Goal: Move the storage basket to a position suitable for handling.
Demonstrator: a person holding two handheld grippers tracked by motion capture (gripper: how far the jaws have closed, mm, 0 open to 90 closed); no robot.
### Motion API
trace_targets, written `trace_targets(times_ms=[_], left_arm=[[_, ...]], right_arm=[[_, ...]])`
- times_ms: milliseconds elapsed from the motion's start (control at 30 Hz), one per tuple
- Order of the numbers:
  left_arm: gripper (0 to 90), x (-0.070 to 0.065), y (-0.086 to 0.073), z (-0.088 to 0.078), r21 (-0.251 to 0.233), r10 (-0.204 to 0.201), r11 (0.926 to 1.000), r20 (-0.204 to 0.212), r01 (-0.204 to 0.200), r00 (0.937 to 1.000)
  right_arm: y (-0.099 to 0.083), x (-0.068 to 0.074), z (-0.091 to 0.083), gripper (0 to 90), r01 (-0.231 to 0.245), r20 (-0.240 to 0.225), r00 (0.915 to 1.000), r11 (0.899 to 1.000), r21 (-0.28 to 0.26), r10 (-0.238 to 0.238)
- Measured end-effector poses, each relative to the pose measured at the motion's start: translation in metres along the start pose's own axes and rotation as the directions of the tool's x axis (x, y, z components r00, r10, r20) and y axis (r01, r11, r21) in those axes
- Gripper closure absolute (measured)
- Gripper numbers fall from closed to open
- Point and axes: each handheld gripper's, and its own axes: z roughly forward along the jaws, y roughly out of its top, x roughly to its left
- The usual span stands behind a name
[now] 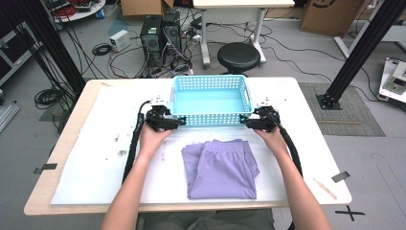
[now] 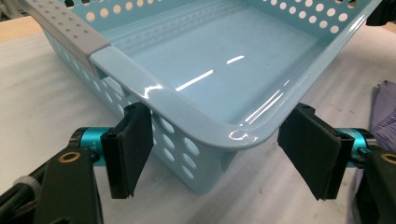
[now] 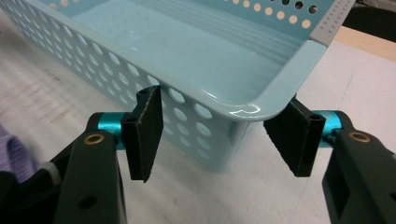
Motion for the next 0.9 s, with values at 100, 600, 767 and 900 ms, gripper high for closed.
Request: trace_targets(times_ms=[100, 600, 767, 900], left_arm=[[26.7, -0.008, 0.0, -0.005, 0.004, 0.024, 0.9997, 0.0, -0.024, 0.9997], [26.8, -0.037, -0.01, -0.014, 0.047, 0.077, 0.9959, -0.002, -0.077, 0.997], [26.7, -0.041, -0.013, -0.011, 0.052, 0.089, 0.9947, -0.002, -0.089, 0.996], [26.7, -0.044, -0.015, -0.01, 0.046, 0.091, 0.9948, -0.005, -0.091, 0.9958]], right_arm=[[-0.004, 0.003, -0.009, 39.2, 0.011, -0.004, 0.9999, 1.0, -0.008, -0.011], [-0.027, 0.018, -0.041, 41.6, 0.048, -0.008, 0.9988, 0.999, -0.01, -0.048], [-0.031, 0.02, -0.044, 41.6, 0.046, 0.001, 0.999, 0.999, 0.001, -0.046], [-0.034, 0.019, -0.045, 41.4, 0.044, 0.008, 0.999, 0.999, 0.001, -0.044]])
